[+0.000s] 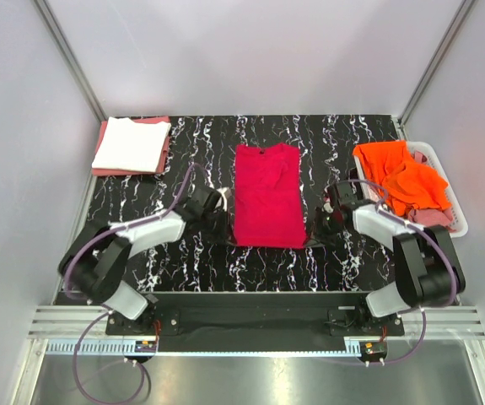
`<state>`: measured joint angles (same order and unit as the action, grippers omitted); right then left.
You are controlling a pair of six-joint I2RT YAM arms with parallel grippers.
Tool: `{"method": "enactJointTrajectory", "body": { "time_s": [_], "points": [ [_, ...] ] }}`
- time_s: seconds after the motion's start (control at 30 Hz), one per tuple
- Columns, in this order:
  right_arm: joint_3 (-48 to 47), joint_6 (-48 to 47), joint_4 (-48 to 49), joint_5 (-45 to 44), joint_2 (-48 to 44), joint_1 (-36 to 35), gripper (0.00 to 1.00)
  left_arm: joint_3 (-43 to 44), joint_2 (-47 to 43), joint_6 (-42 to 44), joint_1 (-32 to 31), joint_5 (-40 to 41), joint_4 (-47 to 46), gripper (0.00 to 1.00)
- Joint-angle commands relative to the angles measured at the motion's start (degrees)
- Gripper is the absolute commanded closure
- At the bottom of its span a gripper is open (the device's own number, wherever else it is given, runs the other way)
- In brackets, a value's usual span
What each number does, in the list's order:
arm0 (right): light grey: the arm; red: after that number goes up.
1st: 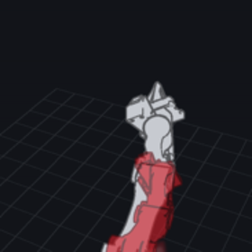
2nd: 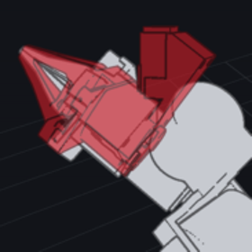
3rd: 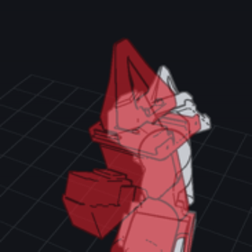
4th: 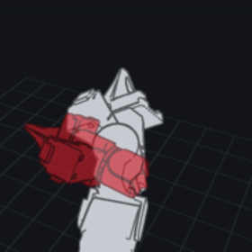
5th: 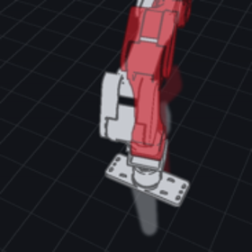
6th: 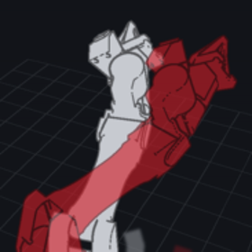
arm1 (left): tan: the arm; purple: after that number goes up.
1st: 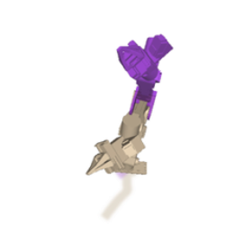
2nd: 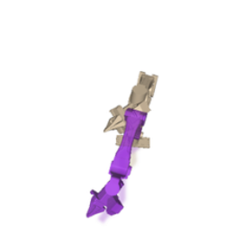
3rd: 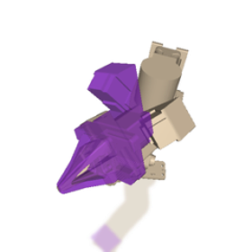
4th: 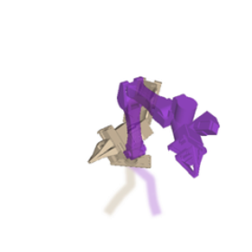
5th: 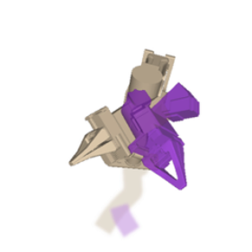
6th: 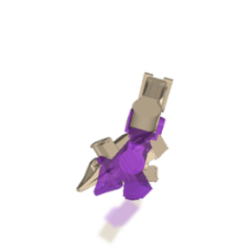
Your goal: Fold and stack the t-shirts
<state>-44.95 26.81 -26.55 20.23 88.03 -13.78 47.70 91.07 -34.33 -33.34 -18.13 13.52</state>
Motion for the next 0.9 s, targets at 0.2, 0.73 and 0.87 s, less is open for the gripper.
{"method": "enactJointTrajectory", "body": {
  "time_s": [0.2,0.73,0.87],
  "points": [
    [15.15,13.61,3.08,1.04,-18.22,-6.26,0.78,-12.9,-16.96,-7.59,-7.44,10.39,4.41,0.8],
    [-4.87,6.07,1.4,-4.68,-12.74,-6.17,0.94,17.15,1.29,5.49,-7.7,10.22,8.11,0.65],
    [-13.4,0.97,0.97,-4.93,-0.86,-5.82,0.98,24.17,9.12,6.81,-6.48,11.53,8.89,0.66]
  ]
}}
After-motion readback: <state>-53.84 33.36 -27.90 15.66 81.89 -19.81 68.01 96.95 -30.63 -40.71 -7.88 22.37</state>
